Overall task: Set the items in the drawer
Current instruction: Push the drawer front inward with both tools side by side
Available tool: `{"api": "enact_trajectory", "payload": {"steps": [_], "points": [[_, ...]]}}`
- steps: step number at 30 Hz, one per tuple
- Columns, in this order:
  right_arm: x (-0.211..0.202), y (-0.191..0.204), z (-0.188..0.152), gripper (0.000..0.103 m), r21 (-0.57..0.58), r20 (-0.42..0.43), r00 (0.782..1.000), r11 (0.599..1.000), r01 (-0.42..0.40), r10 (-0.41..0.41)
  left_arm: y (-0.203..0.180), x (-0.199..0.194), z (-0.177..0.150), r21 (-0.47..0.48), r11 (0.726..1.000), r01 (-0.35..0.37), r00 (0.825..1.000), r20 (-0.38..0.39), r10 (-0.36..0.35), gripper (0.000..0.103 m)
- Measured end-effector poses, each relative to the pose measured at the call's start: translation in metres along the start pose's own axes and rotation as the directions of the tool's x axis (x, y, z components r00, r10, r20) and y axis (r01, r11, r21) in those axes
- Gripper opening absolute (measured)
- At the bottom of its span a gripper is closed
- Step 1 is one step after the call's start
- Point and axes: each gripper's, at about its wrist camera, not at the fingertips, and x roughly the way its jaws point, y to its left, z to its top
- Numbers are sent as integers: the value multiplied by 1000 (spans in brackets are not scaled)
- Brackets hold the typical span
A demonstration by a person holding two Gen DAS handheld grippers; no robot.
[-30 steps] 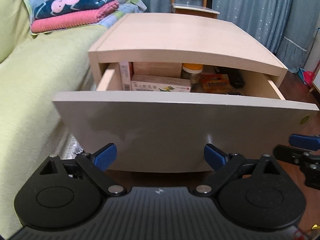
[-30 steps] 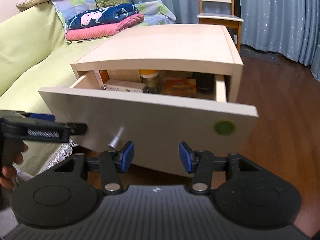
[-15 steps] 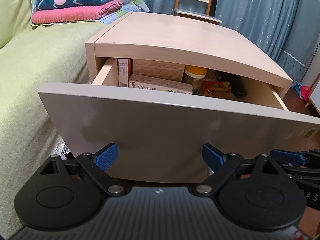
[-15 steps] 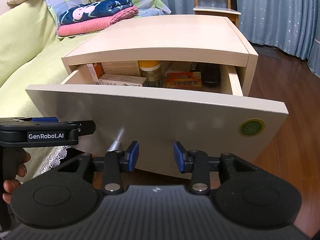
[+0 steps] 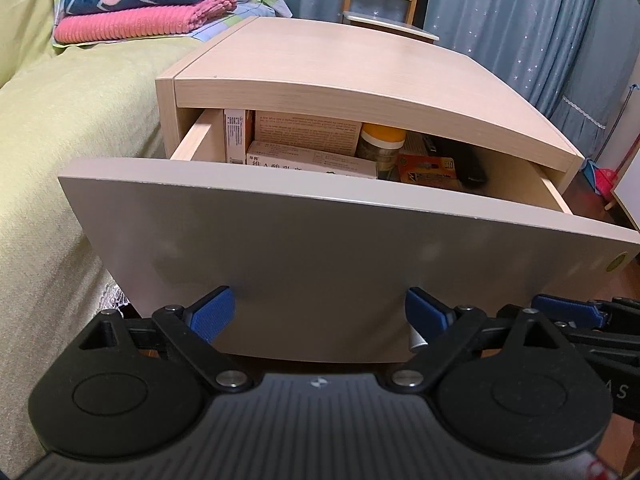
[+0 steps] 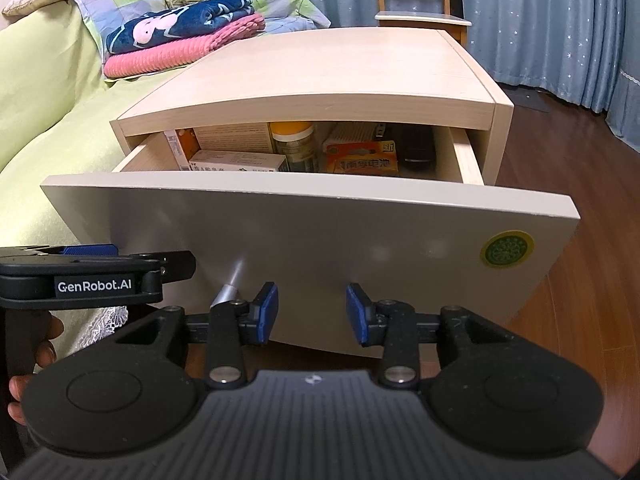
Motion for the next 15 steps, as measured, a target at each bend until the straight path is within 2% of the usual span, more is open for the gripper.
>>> {"api": "enact_trajectory", "payload": {"steps": [12,15], "points": [[3,1,2,33,18,1,1000,1000,11,-11,-2,5,0,2,1000,-26,1000,4,26,94],[4,-10,15,33,25,1,1000,1000,15,-15,-1,5,0,-1,1000,-30,1000,6,30,94]]}}
